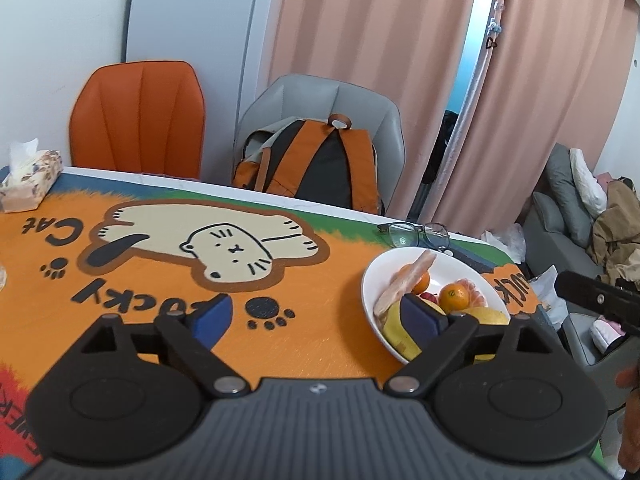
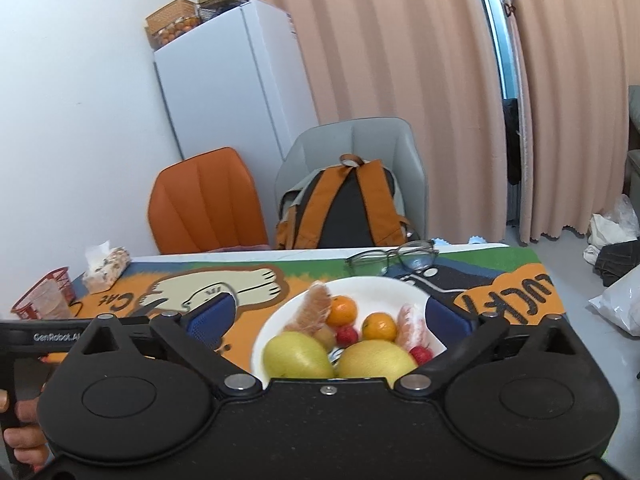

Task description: Organize fruits

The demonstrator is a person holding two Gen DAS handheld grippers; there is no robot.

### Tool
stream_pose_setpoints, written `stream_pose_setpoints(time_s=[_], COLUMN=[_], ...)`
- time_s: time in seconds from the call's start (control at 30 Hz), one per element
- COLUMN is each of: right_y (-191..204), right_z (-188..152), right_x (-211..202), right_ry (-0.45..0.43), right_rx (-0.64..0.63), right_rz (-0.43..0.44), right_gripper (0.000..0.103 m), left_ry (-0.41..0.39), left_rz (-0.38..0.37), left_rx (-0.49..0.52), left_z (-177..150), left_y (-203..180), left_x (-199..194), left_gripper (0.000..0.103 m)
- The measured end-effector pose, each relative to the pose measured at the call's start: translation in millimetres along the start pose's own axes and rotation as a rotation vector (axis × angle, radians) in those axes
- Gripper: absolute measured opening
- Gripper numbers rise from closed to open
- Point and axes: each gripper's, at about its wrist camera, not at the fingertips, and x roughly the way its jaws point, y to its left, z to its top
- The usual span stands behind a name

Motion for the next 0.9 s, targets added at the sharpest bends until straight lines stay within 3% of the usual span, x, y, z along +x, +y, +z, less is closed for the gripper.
stream_pose_setpoints(time_s=[0.67,0.9], right_y=[38.6,47.3], right_z=[-13.7,-17.4], right_x=[-64.9,-84.3], right_ry=[-0.007,-0.001], right_rx=[-0.005,-0.006], right_rz=[0.029,0.043], right_gripper=[0.103,0.103], left_ry=[-0.022,-0.007], left_rz=[-0.032,-0.028], left_rx=[0.012,0.012], left_z=[-21.0,-30.7], left_y=[7.8,13.6], left_x=[-78.0,-95.0], left_gripper=[0.103,0.103])
